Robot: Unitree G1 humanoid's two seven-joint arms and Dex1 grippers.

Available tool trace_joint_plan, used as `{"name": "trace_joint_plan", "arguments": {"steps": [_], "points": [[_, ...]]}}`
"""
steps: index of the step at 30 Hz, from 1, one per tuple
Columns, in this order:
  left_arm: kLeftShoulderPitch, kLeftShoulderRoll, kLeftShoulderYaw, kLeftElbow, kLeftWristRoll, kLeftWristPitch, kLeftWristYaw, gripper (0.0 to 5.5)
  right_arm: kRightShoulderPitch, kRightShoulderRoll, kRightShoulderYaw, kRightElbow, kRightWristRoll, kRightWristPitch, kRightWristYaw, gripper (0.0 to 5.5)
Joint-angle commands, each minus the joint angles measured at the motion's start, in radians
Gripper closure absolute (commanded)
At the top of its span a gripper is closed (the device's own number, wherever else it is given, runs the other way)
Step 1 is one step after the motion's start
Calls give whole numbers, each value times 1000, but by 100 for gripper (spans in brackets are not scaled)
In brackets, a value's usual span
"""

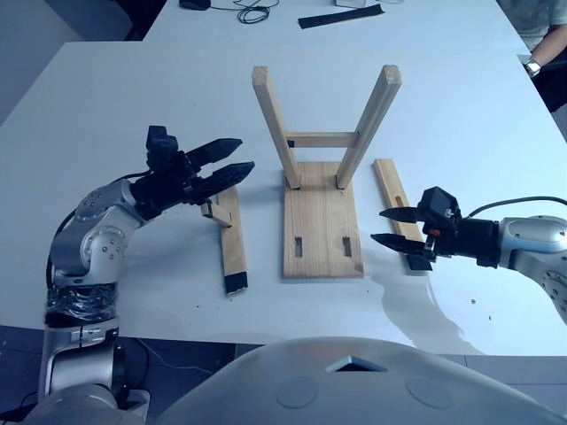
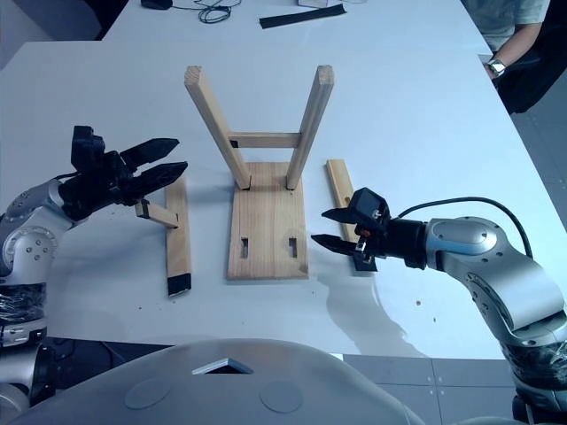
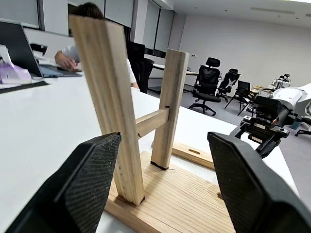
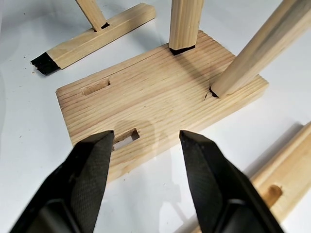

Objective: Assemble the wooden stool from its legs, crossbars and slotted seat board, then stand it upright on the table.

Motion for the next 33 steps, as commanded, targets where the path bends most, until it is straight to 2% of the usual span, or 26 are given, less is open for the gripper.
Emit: {"name": "trace_joint_plan", "arguments": {"steps": [1, 4, 7, 10, 14, 17, 23, 33], "points": [[-73, 50, 95, -128, -122, 110, 84, 222, -11, 8, -24, -32, 18, 11, -18, 301], [-148, 68, 126, -278, -258, 195, 197, 222, -3, 13, -43, -44, 30, 14, -29, 301], [-124, 87, 80, -453, -325, 269, 306, 222, 7, 18, -58, -54, 39, 19, -42, 301], [40, 138, -9, -599, -233, 317, 341, 222, 21, 26, -71, -59, 40, 22, -56, 301], [324, 203, -81, -679, -76, 305, 320, 222, 61, 36, -84, -73, 36, 20, -69, 301], [431, 219, -116, -665, 34, 264, 315, 222, 90, 44, -88, -87, 34, 17, -82, 301], [496, 237, -207, -557, 248, 143, 274, 222, 103, 57, -73, -88, 27, 12, -99, 301], [566, 357, -201, -398, 426, -1, 119, 222, 138, 79, -71, -95, 16, 9, -129, 301]]}}
